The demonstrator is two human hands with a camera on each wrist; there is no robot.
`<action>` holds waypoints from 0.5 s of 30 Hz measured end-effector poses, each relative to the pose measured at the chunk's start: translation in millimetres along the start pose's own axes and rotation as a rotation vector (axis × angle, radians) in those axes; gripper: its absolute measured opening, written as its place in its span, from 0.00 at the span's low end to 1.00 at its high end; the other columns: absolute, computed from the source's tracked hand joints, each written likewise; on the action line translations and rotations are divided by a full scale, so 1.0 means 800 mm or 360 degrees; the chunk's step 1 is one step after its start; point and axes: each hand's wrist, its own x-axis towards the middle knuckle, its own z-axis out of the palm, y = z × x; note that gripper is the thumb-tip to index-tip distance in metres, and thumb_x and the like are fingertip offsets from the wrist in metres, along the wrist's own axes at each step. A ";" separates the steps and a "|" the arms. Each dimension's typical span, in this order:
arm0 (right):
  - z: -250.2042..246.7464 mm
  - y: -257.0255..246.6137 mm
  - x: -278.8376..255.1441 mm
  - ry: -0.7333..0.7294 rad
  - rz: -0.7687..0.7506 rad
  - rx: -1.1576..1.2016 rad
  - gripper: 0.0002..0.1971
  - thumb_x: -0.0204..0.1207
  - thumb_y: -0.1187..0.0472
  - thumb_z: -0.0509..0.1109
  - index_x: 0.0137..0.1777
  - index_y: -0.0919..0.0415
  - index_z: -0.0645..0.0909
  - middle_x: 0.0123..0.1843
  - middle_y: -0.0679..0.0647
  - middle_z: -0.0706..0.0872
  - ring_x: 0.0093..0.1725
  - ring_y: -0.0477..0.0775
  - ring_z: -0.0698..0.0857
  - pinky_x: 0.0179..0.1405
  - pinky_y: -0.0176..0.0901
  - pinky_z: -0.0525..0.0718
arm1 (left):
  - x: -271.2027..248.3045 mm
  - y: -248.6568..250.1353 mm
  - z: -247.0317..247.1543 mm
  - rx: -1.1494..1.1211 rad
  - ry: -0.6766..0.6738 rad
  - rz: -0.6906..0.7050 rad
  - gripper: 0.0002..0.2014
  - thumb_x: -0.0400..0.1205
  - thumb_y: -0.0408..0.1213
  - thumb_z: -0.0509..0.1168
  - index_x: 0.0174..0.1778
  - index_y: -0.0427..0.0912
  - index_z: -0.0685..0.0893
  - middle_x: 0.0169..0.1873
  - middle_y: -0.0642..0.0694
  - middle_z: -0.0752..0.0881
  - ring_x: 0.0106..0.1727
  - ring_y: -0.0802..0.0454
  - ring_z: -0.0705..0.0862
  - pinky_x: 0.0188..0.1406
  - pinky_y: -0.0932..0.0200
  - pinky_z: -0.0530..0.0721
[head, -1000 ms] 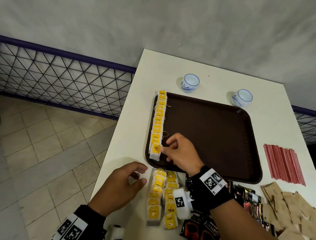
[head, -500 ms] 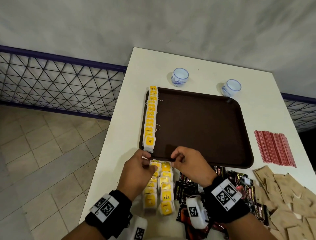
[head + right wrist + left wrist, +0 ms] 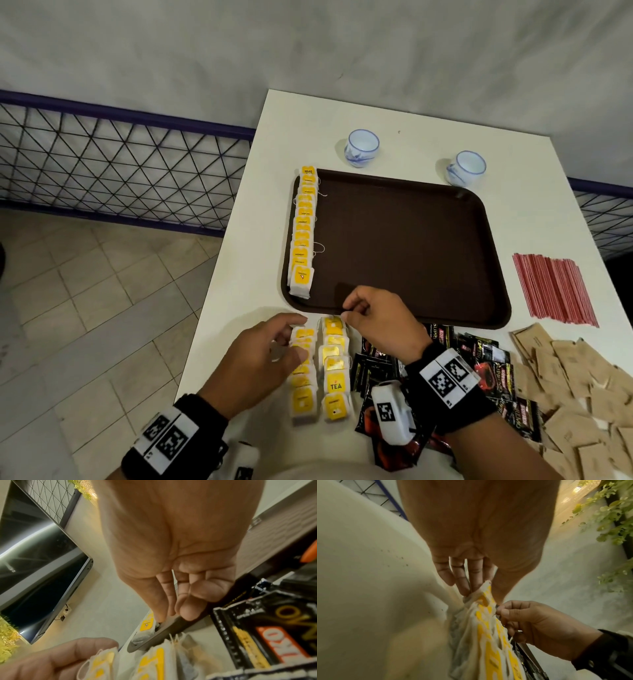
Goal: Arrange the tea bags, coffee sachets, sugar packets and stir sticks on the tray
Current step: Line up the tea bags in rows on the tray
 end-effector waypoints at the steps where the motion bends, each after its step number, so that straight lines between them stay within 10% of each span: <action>1: 0.001 0.001 0.000 0.0002 0.0000 0.0005 0.03 0.76 0.56 0.77 0.46 0.51 0.86 0.39 0.48 0.88 0.37 0.42 0.84 0.43 0.40 0.84 | -0.005 -0.001 -0.002 0.0074 -0.0080 0.0053 0.23 0.76 0.52 0.77 0.67 0.66 0.81 0.53 0.65 0.85 0.57 0.65 0.82 0.51 0.76 0.77; 10: 0.002 0.000 0.000 0.0001 -0.0004 0.0001 0.03 0.77 0.55 0.76 0.46 0.50 0.85 0.39 0.48 0.88 0.38 0.41 0.85 0.43 0.39 0.85 | -0.025 -0.004 0.009 0.0854 -0.0506 0.0325 0.63 0.53 0.80 0.74 0.83 0.61 0.58 0.79 0.63 0.61 0.81 0.63 0.59 0.83 0.61 0.60; 15: 0.002 0.001 -0.001 0.0007 -0.0004 0.0005 0.02 0.77 0.55 0.76 0.46 0.50 0.85 0.39 0.47 0.88 0.36 0.40 0.84 0.40 0.35 0.83 | -0.033 -0.014 0.021 0.1057 -0.0424 0.0343 0.53 0.61 0.75 0.70 0.82 0.62 0.60 0.82 0.60 0.60 0.83 0.55 0.60 0.80 0.52 0.68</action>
